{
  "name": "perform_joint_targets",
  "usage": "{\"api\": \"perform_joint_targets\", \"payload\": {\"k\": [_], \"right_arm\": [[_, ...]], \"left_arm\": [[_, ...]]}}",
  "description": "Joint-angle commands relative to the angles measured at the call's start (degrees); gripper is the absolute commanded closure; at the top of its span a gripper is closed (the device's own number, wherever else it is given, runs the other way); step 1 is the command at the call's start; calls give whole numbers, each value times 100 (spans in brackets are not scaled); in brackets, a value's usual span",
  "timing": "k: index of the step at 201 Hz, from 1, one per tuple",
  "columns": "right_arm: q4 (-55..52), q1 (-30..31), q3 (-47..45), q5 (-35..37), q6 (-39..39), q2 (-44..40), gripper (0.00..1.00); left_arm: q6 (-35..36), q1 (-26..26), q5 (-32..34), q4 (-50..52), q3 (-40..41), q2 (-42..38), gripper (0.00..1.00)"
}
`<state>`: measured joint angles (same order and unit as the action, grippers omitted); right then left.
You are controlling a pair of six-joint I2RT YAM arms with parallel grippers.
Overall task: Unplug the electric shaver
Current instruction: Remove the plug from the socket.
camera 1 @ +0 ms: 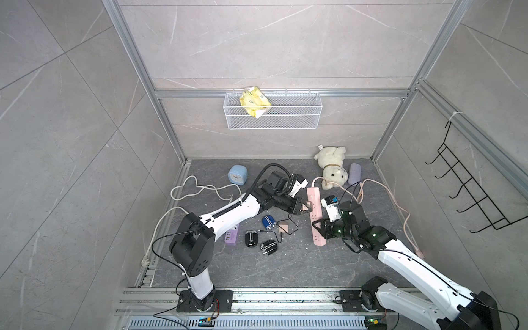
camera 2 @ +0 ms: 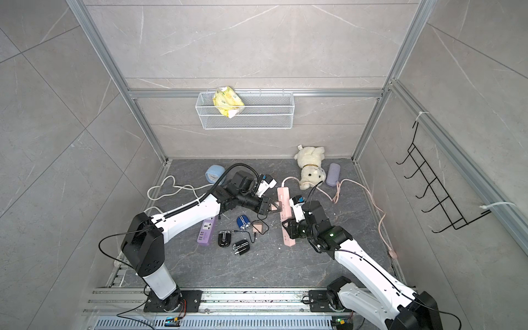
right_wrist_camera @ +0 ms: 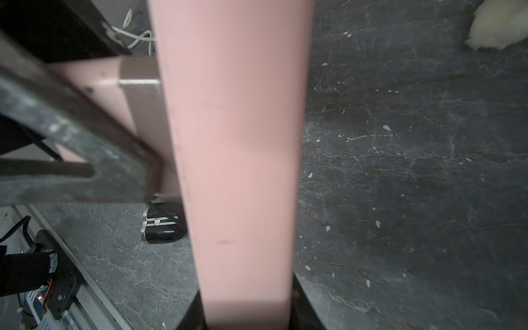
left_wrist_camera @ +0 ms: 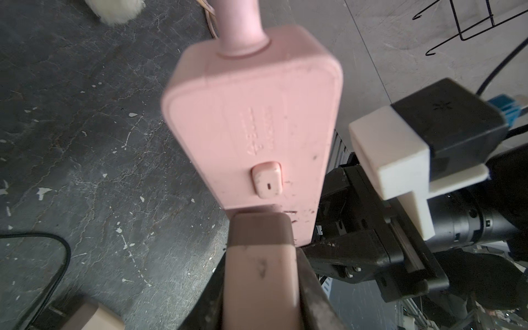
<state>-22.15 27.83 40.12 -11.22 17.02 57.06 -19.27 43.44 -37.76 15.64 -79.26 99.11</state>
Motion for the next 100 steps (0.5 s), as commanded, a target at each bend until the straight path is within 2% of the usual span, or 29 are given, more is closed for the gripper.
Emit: {"api": "perform_joint_targets", "payload": {"k": [1, 35, 100], "right_arm": [[-1432, -674, -15, 2573, 952, 232, 100], [-1449, -738, -83, 2699, 933, 332, 100], [-1156, -1019, -191, 1929, 1042, 297, 100]], "left_arm": [[600, -32, -923, 1118, -343, -787, 100], [596, -62, -997, 1108, -338, -957, 100], [537, -169, -1048, 1037, -137, -1276, 100]]}}
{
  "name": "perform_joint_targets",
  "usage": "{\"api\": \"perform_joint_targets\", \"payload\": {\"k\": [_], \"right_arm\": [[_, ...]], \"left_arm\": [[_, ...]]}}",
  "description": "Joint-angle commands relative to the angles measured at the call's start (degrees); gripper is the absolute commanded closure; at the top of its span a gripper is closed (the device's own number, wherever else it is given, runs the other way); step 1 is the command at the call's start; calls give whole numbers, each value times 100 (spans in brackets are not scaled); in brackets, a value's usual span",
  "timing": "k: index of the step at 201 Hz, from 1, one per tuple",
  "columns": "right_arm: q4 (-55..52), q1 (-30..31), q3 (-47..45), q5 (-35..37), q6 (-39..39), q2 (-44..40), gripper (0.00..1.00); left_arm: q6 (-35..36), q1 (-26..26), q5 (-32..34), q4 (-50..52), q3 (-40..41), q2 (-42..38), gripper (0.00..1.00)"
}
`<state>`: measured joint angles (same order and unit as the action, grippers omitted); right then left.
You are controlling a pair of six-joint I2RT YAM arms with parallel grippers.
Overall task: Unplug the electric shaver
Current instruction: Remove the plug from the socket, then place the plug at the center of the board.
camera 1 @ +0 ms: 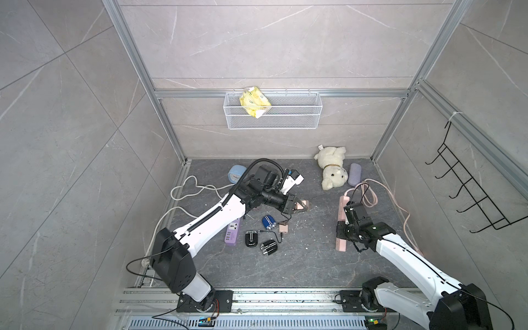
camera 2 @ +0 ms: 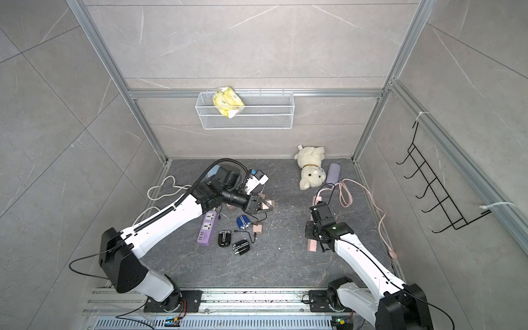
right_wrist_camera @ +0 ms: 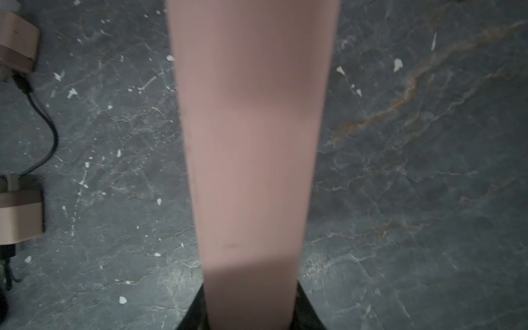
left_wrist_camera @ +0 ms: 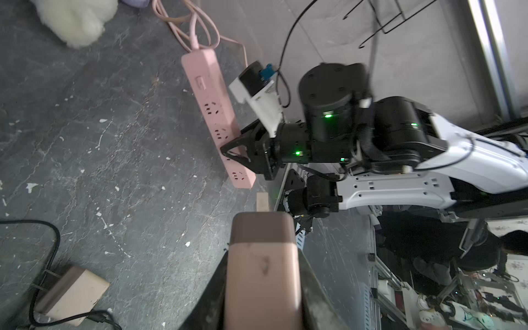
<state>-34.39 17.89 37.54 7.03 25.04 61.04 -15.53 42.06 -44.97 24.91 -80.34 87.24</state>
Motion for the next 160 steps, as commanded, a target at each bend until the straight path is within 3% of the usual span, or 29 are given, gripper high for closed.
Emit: {"api": "perform_joint_targets", "payload": {"k": [1, 68, 114, 160], "right_arm": [[71, -24, 68, 92, 244, -101, 100], [217, -222, 218, -880, 287, 466, 100], [762, -750, 75, -2091, 386, 813, 100], [922, -1241, -147, -2614, 399, 1057, 100]], "left_arm": [[164, -32, -323, 111, -32, -87, 100], [230, -32, -293, 102, -73, 172, 100], [324, -32, -276, 148, -379, 301, 100], [674, -32, -229, 731, -1507, 868, 100]]}}
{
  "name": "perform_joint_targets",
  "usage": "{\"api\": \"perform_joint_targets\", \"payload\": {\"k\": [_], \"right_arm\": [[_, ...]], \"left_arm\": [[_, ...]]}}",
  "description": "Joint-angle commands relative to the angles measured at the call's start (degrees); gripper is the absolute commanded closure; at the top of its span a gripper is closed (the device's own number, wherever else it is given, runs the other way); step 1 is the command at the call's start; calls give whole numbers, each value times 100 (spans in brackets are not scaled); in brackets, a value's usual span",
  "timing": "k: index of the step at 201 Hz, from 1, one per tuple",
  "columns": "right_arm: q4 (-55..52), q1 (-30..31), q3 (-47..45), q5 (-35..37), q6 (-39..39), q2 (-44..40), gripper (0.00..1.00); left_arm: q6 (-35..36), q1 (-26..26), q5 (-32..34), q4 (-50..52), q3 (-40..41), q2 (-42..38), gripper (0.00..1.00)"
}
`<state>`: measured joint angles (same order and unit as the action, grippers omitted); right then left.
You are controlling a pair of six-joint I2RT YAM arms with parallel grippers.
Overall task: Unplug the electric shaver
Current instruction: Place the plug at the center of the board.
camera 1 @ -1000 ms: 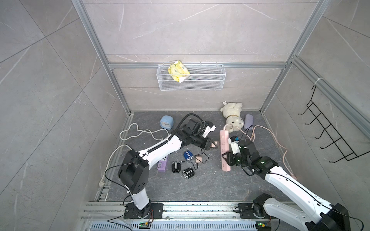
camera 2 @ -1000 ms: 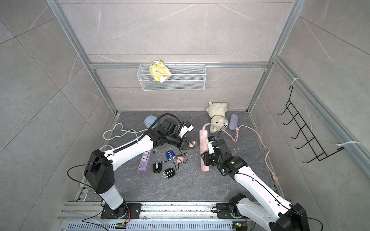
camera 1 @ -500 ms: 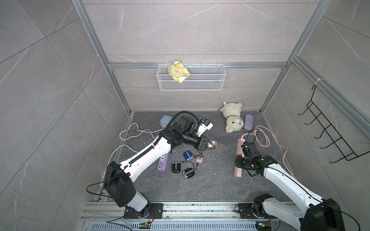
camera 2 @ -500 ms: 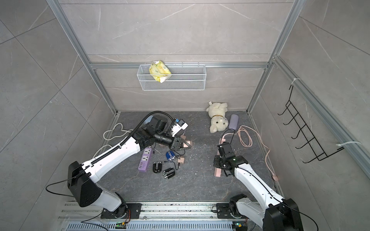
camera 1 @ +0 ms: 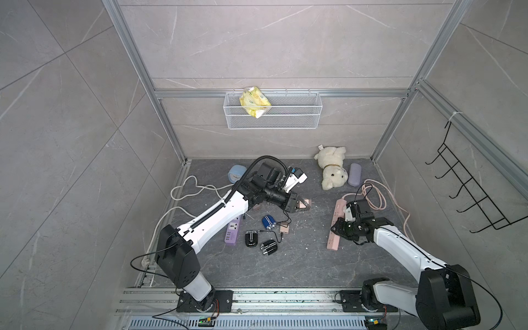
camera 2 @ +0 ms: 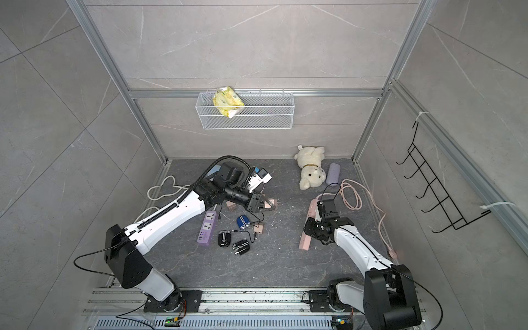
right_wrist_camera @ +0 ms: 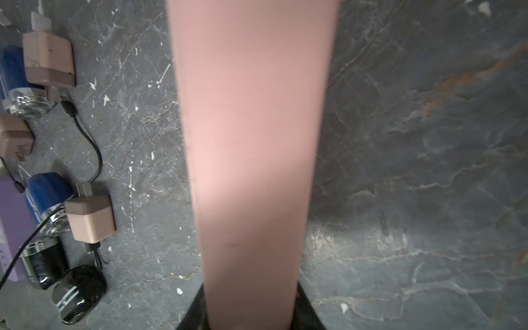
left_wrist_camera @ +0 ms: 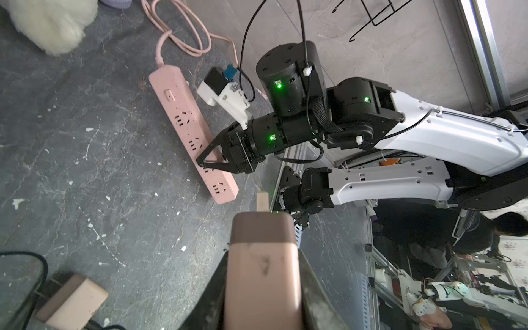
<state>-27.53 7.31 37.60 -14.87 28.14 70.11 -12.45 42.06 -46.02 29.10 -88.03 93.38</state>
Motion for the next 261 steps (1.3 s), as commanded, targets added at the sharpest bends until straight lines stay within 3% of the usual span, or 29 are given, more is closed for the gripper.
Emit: {"api": "perform_joint_targets", "payload": {"k": [1, 56, 78, 130, 182, 220, 261], "right_arm": [[242, -194, -160, -426, 88, 151, 100], [629, -448, -516, -1143, 107, 314, 100], [699, -487, -586, -1231, 94, 336, 100], [757, -650, -673, -1481, 79, 204, 100], [658, -739, -721, -1751, -35, 59, 100], [647, -740, -728, -1859, -76, 135, 97], [619, -738, -776, -1957, -37, -2, 93]], "left_arm": [[366, -32, -121, 322, -771, 270, 100], [765, -18, 254, 1036, -2309, 1270, 100], [725, 48, 502, 901, -2504, 1541, 100], [870, 686, 1016, 358, -2404, 2059, 100], [129, 707, 1057, -893, -1452, 2556, 100], [-92, 689, 1769, -965, -1217, 2782, 100], [-632, 508, 1954, -1374, -884, 2927, 99]]}}
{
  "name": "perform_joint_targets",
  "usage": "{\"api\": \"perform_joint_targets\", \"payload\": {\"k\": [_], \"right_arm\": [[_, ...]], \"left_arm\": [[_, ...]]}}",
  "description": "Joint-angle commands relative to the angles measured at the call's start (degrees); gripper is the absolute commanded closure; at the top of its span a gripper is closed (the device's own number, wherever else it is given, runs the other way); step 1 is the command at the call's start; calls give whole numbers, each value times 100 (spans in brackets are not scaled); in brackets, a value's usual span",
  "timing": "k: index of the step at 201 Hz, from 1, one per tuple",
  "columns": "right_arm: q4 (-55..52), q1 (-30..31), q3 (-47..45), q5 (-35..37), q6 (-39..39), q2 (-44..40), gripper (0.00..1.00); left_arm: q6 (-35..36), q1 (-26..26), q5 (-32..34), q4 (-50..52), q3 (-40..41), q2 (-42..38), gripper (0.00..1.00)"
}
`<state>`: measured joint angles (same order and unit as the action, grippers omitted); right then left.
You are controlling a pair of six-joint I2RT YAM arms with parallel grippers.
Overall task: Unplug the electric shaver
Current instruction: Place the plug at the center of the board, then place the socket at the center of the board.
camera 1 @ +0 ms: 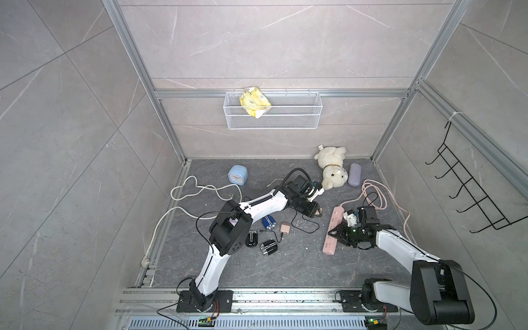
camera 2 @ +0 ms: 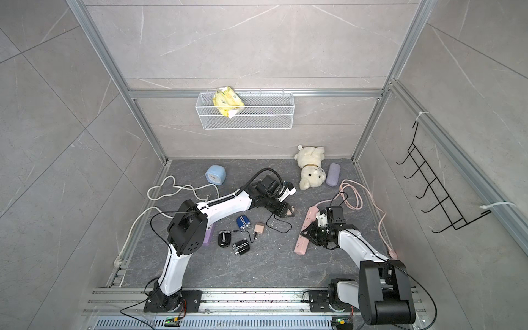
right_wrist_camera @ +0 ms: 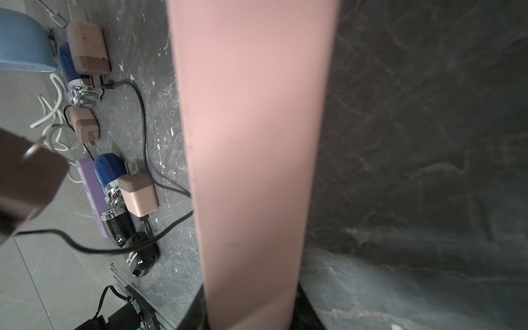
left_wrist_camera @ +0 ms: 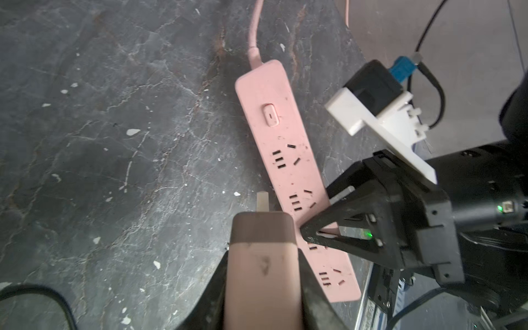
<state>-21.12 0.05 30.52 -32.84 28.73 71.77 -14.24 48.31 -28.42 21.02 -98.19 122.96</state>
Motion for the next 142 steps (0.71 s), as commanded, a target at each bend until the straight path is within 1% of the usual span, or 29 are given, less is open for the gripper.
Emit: {"api": "perform_joint_targets", "payload": {"k": [1, 9, 29, 41, 49, 80, 89, 104, 122, 142], "right_arm": [[-22, -9, -70, -161, -96, -174, 93], [-49, -18, -82, -153, -97, -204, 93], [-65, -17, -82, -196, -84, -242, 92], [-72, -19, -80, -196, -78, -255, 92], [-74, -20, -79, -196, -81, -264, 92], [-68, -17, -78, -196, -78, -261, 92], [-76, -16, -81, -196, -81, -260, 92], [-77, -17, -82, -205, -81, -264, 92], [-86, -16, -81, -214, -84, -275, 92], [-91, -22, -82, -208, -79, -273, 92]], "left_arm": [[-464, -123, 191, -577, 146, -33, 99], [-526, -159, 183, -657, 217, -21, 96], [-575, -202, 298, -706, 315, 67, 94], [-661, -258, 267, -802, 380, 150, 86], [-704, -286, 246, -909, 449, 204, 83], [-729, -362, 265, -1379, 644, 381, 82], [-753, -383, 175, -1485, 661, 425, 78], [-800, -393, 118, -1673, 712, 508, 69], [-794, -402, -9, -1786, 704, 621, 68], [-899, -427, -190, -1993, 722, 740, 65]]}}
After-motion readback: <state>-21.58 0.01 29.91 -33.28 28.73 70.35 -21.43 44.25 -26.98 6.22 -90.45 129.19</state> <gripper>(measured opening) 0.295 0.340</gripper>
